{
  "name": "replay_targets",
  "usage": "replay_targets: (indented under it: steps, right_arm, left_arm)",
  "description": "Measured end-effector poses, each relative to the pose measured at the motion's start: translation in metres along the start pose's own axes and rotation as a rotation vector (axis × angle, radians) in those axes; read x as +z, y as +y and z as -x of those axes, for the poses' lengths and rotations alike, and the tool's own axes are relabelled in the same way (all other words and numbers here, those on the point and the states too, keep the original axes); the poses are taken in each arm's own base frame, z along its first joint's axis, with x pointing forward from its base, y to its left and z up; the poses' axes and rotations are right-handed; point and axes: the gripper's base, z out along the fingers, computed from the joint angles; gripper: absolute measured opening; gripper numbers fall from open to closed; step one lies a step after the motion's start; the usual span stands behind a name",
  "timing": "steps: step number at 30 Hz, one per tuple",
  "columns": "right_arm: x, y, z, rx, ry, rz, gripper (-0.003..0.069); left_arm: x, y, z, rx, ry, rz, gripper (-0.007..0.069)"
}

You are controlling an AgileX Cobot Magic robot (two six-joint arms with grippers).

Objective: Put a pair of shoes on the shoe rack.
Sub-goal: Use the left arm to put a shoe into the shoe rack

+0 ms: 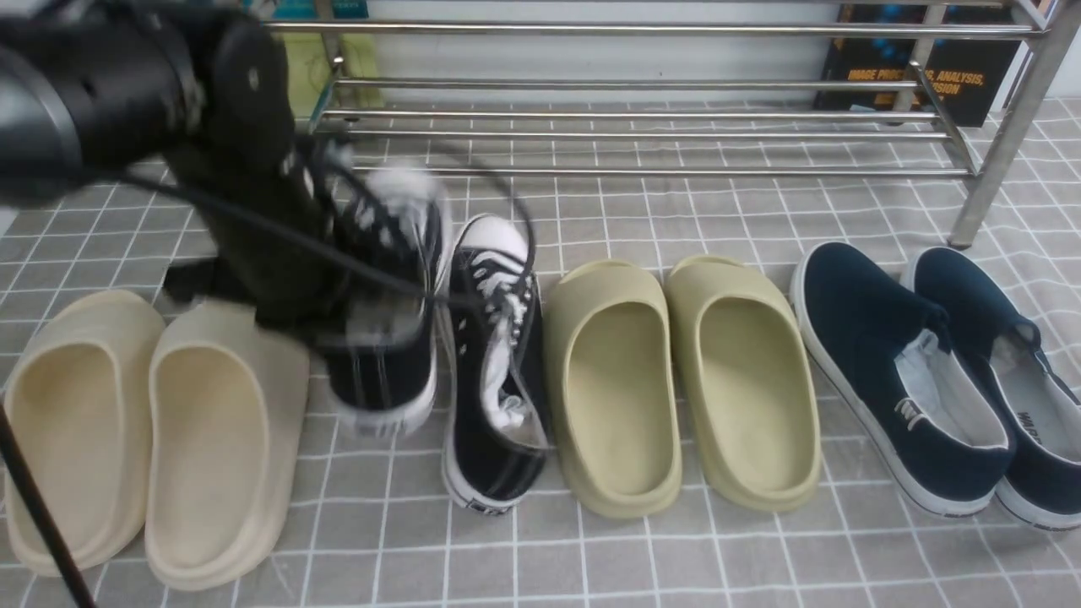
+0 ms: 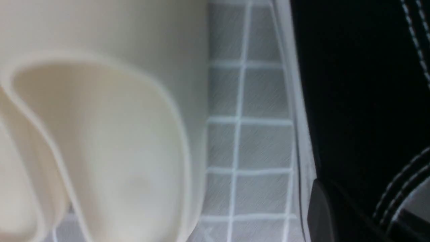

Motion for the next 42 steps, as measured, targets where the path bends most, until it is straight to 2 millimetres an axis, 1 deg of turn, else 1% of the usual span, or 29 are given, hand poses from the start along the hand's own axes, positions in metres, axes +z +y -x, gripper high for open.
replay_targets:
  steps: [1,2,3,5,6,7,8,9,12,16,19,20,22,23,24,25,30,32,33,35,38,42]
  right_arm:
    - [0.0,0.0,0.0,0.0,0.0,0.0,0.0244]
    - [0.0,0.0,0.0,0.0,0.0,0.0,0.0244]
    - [0.0,0.0,0.0,0.0,0.0,0.0,0.0244]
    - [0.0,0.0,0.0,0.0,0.0,0.0,0.0244]
    - [0.0,0.0,0.0,0.0,0.0,0.0,0.0244]
    - [0.0,0.0,0.0,0.0,0.0,0.0,0.0244]
    - [0.0,0.0,0.0,0.0,0.0,0.0,0.0244]
    - [0.0,0.0,0.0,0.0,0.0,0.0,0.0244]
    - [0.0,0.0,0.0,0.0,0.0,0.0,0.0244]
    - [0.0,0.0,0.0,0.0,0.0,0.0,0.0244]
    - [0.0,0.0,0.0,0.0,0.0,0.0,0.0244]
    - [0.0,0.0,0.0,0.0,0.0,0.0,0.0244]
    - [0.0,0.0,0.0,0.0,0.0,0.0,0.0244]
    - [0.0,0.0,0.0,0.0,0.0,0.0,0.0244]
    - [0.0,0.0,0.0,0.0,0.0,0.0,0.0244]
    - [0.0,0.0,0.0,0.0,0.0,0.0,0.0244]
    - [0.0,0.0,0.0,0.0,0.0,0.0,0.0244]
    - [0.0,0.0,0.0,0.0,0.0,0.0,0.0244]
    - [0.0,0.0,0.0,0.0,0.0,0.0,0.0244]
    - [0.0,0.0,0.0,0.0,0.0,0.0,0.0244]
    - [0.0,0.0,0.0,0.0,0.0,0.0,0.0244]
    - [0.0,0.0,0.0,0.0,0.0,0.0,0.0244]
  left_arm:
    - [-0.01,-0.003,0.007,0.013,-0.043,-0.022,-0.0013]
    - [-0.011,-0.004,0.008,0.013,-0.048,-0.024,-0.0013]
    - [-0.02,-0.005,0.017,0.015,-0.083,-0.04,-0.0013]
    - [-0.022,-0.004,0.023,0.005,-0.093,-0.049,-0.0013]
    - [-0.02,0.0,0.032,-0.02,-0.096,-0.06,-0.0013]
    - [-0.019,-0.001,0.033,-0.021,-0.096,-0.063,-0.0013]
    - [-0.012,0.006,0.047,-0.054,-0.09,-0.073,-0.0013]
    - [-0.01,0.006,0.05,-0.058,-0.087,-0.076,-0.0013]
    - [0.011,0.017,0.072,-0.091,-0.046,-0.085,-0.0013]
    - [0.033,0.026,0.091,-0.114,-0.02,-0.079,-0.0013]
    - [0.04,0.027,0.105,-0.121,-0.044,-0.083,-0.0013]
    - [0.042,0.027,0.105,-0.121,-0.042,-0.082,-0.0013]
    - [0.043,0.026,0.118,-0.118,-0.085,-0.094,-0.0013]
    - [0.044,0.026,0.118,-0.118,-0.083,-0.093,-0.0013]
    - [0.045,0.025,0.125,-0.117,-0.11,-0.102,-0.0013]
    - [0.044,0.025,0.126,-0.116,-0.116,-0.104,-0.0013]
    - [0.054,0.03,0.143,-0.131,-0.189,-0.119,-0.0013]
    - [0.057,0.03,0.145,-0.134,-0.199,-0.12,-0.0013]
    - [0.063,0.034,0.149,-0.15,-0.218,-0.118,-0.0013]
    - [0.067,0.037,0.152,-0.164,-0.244,-0.122,-0.0013]
    - [0.07,0.039,0.157,-0.177,-0.284,-0.128,-0.0013]
    - [0.07,0.038,0.159,-0.199,-0.302,-0.145,-0.0013]
